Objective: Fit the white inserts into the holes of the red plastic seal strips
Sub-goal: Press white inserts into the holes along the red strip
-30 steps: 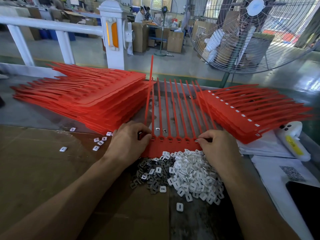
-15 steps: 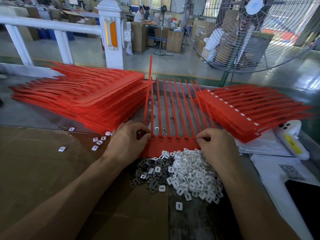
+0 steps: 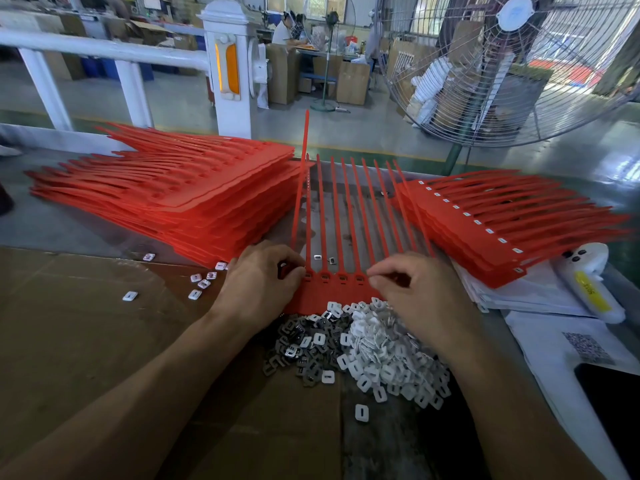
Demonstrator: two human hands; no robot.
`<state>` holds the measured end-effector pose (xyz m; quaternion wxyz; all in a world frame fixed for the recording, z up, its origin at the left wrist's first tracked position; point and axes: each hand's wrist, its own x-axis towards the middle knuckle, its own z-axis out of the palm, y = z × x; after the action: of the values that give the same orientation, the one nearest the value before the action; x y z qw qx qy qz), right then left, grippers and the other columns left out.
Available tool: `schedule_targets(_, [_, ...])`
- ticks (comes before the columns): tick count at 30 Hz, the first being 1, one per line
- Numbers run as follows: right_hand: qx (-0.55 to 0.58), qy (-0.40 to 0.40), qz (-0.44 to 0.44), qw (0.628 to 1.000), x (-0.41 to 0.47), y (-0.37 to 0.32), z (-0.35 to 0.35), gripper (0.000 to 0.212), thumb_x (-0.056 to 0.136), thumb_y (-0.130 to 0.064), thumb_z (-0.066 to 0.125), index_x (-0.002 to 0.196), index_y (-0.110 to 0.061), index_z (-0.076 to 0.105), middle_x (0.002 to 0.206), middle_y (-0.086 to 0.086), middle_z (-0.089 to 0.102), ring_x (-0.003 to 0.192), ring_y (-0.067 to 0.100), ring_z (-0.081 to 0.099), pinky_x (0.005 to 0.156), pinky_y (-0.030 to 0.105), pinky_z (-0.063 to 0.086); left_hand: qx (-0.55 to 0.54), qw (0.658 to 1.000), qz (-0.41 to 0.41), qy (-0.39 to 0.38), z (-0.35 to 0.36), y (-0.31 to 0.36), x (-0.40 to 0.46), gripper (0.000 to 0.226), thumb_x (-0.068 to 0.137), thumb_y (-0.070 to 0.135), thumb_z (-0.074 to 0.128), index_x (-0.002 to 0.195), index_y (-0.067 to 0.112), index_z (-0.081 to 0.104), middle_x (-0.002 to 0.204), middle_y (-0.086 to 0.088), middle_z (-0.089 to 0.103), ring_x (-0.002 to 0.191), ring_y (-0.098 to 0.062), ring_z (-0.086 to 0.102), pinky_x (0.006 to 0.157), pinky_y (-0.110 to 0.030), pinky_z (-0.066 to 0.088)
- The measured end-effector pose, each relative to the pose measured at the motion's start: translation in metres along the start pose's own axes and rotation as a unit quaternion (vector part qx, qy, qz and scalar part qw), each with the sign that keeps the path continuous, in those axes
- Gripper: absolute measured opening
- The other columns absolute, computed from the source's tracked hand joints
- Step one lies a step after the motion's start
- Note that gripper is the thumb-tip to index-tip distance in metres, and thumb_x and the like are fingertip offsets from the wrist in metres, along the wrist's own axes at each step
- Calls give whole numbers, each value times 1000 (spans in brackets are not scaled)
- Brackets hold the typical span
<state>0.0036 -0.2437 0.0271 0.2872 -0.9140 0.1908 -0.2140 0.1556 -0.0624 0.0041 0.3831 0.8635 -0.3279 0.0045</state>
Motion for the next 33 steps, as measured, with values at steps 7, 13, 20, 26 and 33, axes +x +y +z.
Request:
schedule_targets(7, [-32, -159, -121, 979, -11, -32, 15, 7, 90, -39, 76, 94, -34, 77, 95, -19, 63, 96, -1, 58, 85, 26, 48, 5, 1000, 3, 4, 0, 0, 0, 10, 93, 36, 67, 102, 35, 72, 109, 11, 61, 109, -15, 56, 102, -49, 44])
schedule_targets(13, [-99, -117, -141, 978, -13, -35, 29, 5, 93, -38, 73, 95, -33, 74, 96, -18, 60, 95, 3, 54, 88, 31, 47, 7, 1000, 5, 8, 0, -1, -1, 9, 93, 36, 67, 101, 36, 72, 107, 12, 61, 108, -13, 55, 102, -49, 44])
schedule_targets(20, [-41, -119, -122, 985, -15, -35, 22, 7, 95, -28, 70, 90, -33, 69, 88, -20, 65, 90, -3, 59, 78, 16, 46, 7, 1000, 4, 5, 1, 0, 0, 9, 93, 36, 66, 101, 36, 72, 108, 12, 60, 110, -15, 54, 103, -50, 44])
schedule_targets(26, [94, -64, -53, 992, -13, -32, 13, 19, 95, -14, 71, 89, -32, 67, 87, -20, 67, 71, 0, 65, 60, 10, 49, 7, 1000, 5, 7, 1, -1, 0, 9, 94, 36, 67, 101, 36, 72, 106, 12, 61, 109, -14, 55, 102, -49, 44])
schedule_targets(33, [166, 55, 70, 982, -4, -7, 1, 17, 92, -18, 72, 84, -33, 72, 83, -21, 71, 73, 0, 68, 60, 14, 52, 4, 1000, 5, 2, 1, -1, 0, 9, 94, 36, 67, 101, 36, 72, 108, 12, 61, 110, -13, 54, 104, -48, 43])
